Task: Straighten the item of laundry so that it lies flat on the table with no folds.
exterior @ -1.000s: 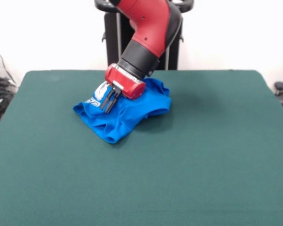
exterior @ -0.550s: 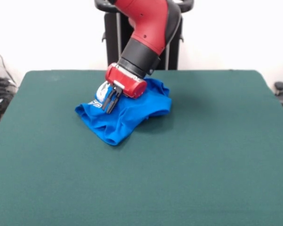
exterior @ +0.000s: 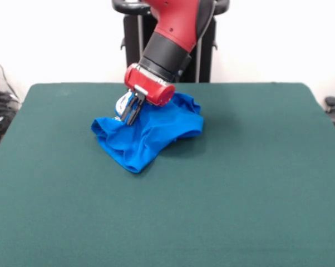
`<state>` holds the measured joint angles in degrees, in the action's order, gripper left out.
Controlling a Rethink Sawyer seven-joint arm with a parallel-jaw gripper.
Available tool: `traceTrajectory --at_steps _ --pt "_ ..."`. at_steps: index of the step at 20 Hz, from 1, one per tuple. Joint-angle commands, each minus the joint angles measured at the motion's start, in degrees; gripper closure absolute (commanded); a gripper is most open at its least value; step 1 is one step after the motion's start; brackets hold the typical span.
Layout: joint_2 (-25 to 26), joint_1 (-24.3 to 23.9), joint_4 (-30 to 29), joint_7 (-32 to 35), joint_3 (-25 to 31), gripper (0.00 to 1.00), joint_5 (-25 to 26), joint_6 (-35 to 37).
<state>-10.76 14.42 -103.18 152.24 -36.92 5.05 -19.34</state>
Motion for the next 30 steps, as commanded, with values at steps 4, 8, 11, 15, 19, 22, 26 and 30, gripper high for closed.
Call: traceTrajectory --at_steps 4,8,11,15,19,22,26,30 --pt "-8.7 -3.2 3.3 -1.1 14.1 1.00 6.7 11.7" --pt "-12.1 -4.0 2.8 -0.7 16.5 1.00 7.8 14.5" --pt "-14.4 -4.2 2.7 -0.4 17.7 1.00 7.8 16.5" --pt "-17.4 -5.4 2.7 -0.5 21.0 1.00 7.8 19.4" --pt "-20.9 -5.2 2.7 -1.0 22.8 1.00 6.5 24.4" --pt "-23.7 -5.4 2.4 -1.8 23.7 1.00 6.2 28.4" --pt "-29.5 -9.5 -0.2 -5.8 26.1 1.00 8.8 32.7" --pt "-36.1 -16.0 -4.2 -10.4 29.7 1.00 11.4 35.4"
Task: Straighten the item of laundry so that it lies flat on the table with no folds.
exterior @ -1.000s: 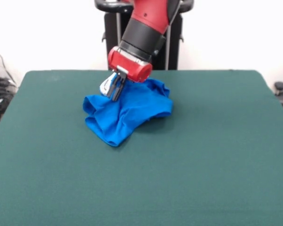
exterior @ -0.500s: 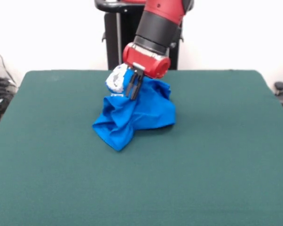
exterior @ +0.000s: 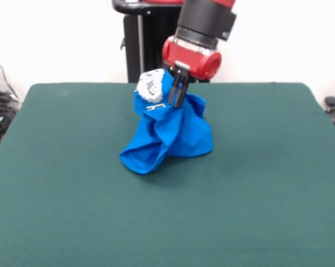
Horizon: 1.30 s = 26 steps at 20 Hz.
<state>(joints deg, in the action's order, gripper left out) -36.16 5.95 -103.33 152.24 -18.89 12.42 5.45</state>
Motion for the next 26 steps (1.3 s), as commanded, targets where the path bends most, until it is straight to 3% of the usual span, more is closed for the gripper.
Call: traceTrajectory --at_steps 1,8,15,20,26 --pt "-12.6 -9.7 -5.3 -11.7 13.1 1.00 4.8 11.3" --pt "-22.9 -29.7 -13.8 -22.2 26.3 1.00 8.7 14.1" --pt "-25.5 -45.8 -18.2 -27.5 37.3 1.00 14.7 14.2" --pt "-29.4 -50.3 -20.5 -28.2 40.6 1.00 16.5 17.0" --pt "-32.1 -49.7 -21.1 -28.2 39.8 1.00 19.2 19.6"
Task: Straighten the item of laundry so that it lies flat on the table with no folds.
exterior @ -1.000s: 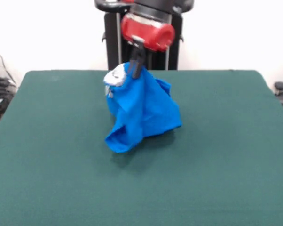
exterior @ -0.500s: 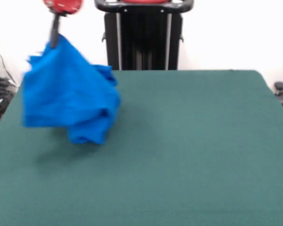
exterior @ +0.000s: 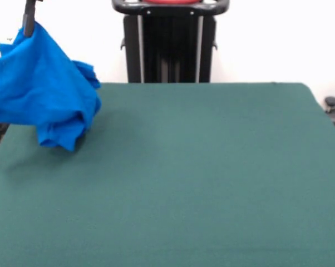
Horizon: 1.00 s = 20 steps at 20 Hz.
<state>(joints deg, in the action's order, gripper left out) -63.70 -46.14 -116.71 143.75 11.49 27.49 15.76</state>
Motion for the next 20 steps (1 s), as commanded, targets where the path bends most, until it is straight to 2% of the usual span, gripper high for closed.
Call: traceTrajectory --at_steps 1,6,11,14,17,20 --pt "-4.1 3.9 -7.3 -17.9 8.2 1.00 5.3 9.1" --pt "2.0 16.1 -3.3 -3.5 0.5 1.00 12.1 5.8" --pt "9.5 30.1 3.1 10.3 -7.9 1.00 14.6 5.0" --pt "14.3 40.4 7.1 19.9 -15.1 1.00 14.0 6.0" --pt "21.2 51.3 11.8 29.5 -24.0 1.00 11.9 5.4" --pt "28.5 63.6 17.2 41.1 -33.4 1.00 9.5 9.4"
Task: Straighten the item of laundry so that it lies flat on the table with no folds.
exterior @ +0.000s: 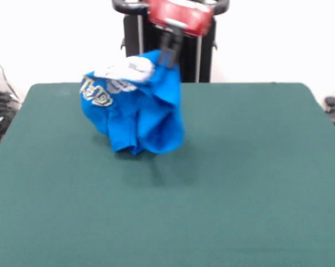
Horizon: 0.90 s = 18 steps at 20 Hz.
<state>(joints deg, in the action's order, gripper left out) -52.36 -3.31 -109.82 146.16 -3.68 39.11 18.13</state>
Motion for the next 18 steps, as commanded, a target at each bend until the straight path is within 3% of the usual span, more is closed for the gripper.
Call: traceTrajectory --at_steps 1,4,7,13,18 --pt "19.4 23.9 11.7 41.4 -20.3 1.00 -3.5 8.5" --pt "25.5 30.3 14.9 45.1 -24.0 1.00 -10.0 10.5" --pt "29.0 33.7 17.0 46.2 -25.1 1.00 -15.5 12.5" --pt "32.5 37.2 18.5 47.8 -25.4 1.00 -22.6 14.8" --pt "31.0 39.1 18.0 48.1 -24.1 1.00 -28.8 17.9"
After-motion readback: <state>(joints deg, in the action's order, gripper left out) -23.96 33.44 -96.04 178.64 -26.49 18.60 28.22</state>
